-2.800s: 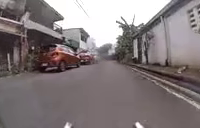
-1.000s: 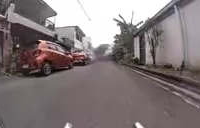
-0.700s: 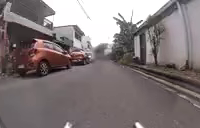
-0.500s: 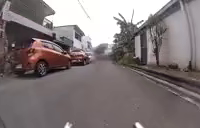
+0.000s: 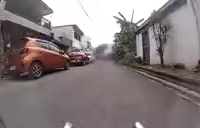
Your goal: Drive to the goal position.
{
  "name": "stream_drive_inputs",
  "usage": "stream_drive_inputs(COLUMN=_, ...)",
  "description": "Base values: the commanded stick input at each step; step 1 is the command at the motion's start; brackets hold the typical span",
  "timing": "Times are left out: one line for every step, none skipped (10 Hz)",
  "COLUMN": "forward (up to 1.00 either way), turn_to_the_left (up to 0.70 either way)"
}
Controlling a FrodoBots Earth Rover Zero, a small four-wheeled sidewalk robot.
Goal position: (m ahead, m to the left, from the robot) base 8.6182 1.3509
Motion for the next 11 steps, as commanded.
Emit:
stream_drive_inputs(forward=0.7, turn_to_the_left=0.0)
stream_drive_inputs(forward=0.7, turn_to_the_left=0.0)
stream_drive_inputs(forward=0.7, turn_to_the_left=0.0)
stream_drive_inputs(forward=0.7, turn_to_the_left=0.0)
stream_drive_inputs(forward=0.7, turn_to_the_left=0.0)
stream_drive_inputs(forward=0.7, turn_to_the_left=0.0)
stream_drive_inputs(forward=0.7, turn_to_the_left=0.0)
stream_drive_inputs(forward=0.7, turn_to_the_left=0.0)
stream_drive_inputs(forward=0.7, turn_to_the_left=0.0)
stream_drive_inputs(forward=0.7, turn_to_the_left=0.0)
stream_drive_inputs(forward=0.7, turn_to_the_left=0.0)
